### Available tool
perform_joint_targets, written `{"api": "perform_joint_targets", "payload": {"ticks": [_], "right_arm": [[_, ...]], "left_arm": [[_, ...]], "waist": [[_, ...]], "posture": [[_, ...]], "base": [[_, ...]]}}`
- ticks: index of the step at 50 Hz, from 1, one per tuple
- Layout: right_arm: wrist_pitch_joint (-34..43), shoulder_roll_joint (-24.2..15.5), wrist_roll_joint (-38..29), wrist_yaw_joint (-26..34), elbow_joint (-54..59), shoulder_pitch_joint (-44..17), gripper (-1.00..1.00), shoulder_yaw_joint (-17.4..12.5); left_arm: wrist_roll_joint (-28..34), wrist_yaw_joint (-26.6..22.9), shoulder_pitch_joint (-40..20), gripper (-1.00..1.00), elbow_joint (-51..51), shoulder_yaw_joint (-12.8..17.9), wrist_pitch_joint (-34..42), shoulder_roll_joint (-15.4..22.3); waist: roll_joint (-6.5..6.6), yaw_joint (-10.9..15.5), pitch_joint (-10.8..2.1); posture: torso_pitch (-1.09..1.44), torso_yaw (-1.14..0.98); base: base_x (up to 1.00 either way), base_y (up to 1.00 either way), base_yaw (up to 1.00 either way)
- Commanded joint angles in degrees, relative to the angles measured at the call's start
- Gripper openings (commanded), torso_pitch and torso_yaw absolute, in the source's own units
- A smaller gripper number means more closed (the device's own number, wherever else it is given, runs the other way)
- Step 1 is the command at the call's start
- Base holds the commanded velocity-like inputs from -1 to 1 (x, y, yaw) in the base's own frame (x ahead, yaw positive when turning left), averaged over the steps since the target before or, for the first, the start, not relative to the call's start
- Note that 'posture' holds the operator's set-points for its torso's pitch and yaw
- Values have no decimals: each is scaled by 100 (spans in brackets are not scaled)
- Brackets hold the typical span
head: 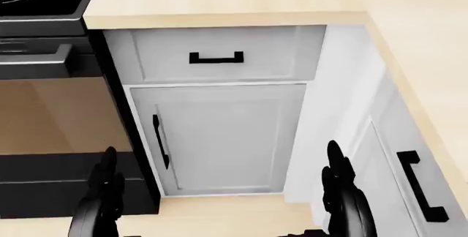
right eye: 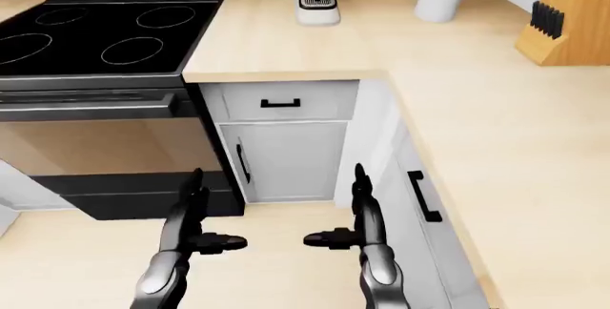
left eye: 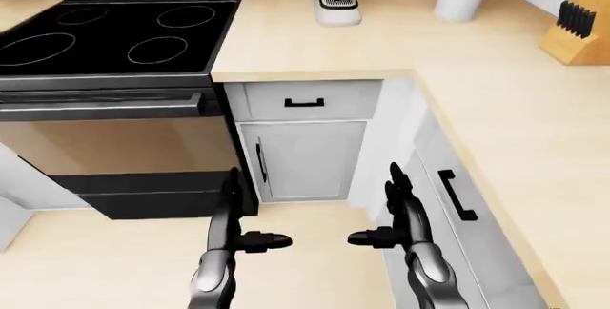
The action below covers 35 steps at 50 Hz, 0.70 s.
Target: Press the button on the coffee machine to serve coffee.
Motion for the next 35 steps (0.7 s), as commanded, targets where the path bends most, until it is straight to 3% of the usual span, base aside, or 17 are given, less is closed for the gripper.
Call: {"api": "perform_joint_targets", "payload": {"ticks": [1,3,4,5,7,8,18,21,29,35], "right_arm": [[-407,-19,128,-20,-445,-137,100,-104],[-536,-55,148,-23,-207,-212,100,-154],[-540,-59,155,-15,-227,-184,100,-150],[-506,-55,120,-26,-305,-146,100,-120],[-523,-61,77,-42,-296,-151,100,-111],[-519,-56,83,-40,-302,-157,100,-111],[-373,-67,-61,-40,-601,-91,100,-77],[-22,-105,-158,-63,-996,-159,100,-89],[1118,-139,-124,-103,-1894,-383,100,-240],[2283,-262,-162,-107,-2584,-836,100,-335]], "left_arm": [[-287,-102,-77,100,-754,83,-128,0],[-354,-78,-77,100,-765,128,-109,7],[-370,-67,-92,100,-683,146,-168,9],[-344,-52,-73,100,-720,122,-154,11],[-366,-40,-22,100,-918,103,-9,5],[-375,-30,-16,100,-959,114,24,9],[-430,-32,7,100,-979,108,55,-4],[-469,-28,65,100,-1294,111,310,9],[-635,50,-368,100,-2212,391,1596,189],[-785,180,-1089,100,-2609,583,2601,369]], "waist": [[-45,-12,-5],[0,43,-354],[0,42,-295],[-38,32,-93],[-45,48,-399],[-41,48,-428],[-21,49,-474],[-23,47,-501],[-21,50,-512],[-16,56,-506]], "posture": [[0,0],[0,0],[0,0],[0,0],[0,0],[0,0],[0,0],[0,0],[0,0],[0,0]], "base": [[0,0,0],[0,0,0],[0,0,0],[0,0,0],[0,0,0],[0,0,0],[0,0,0],[0,0,0],[0,0,0],[0,0,0]]}}
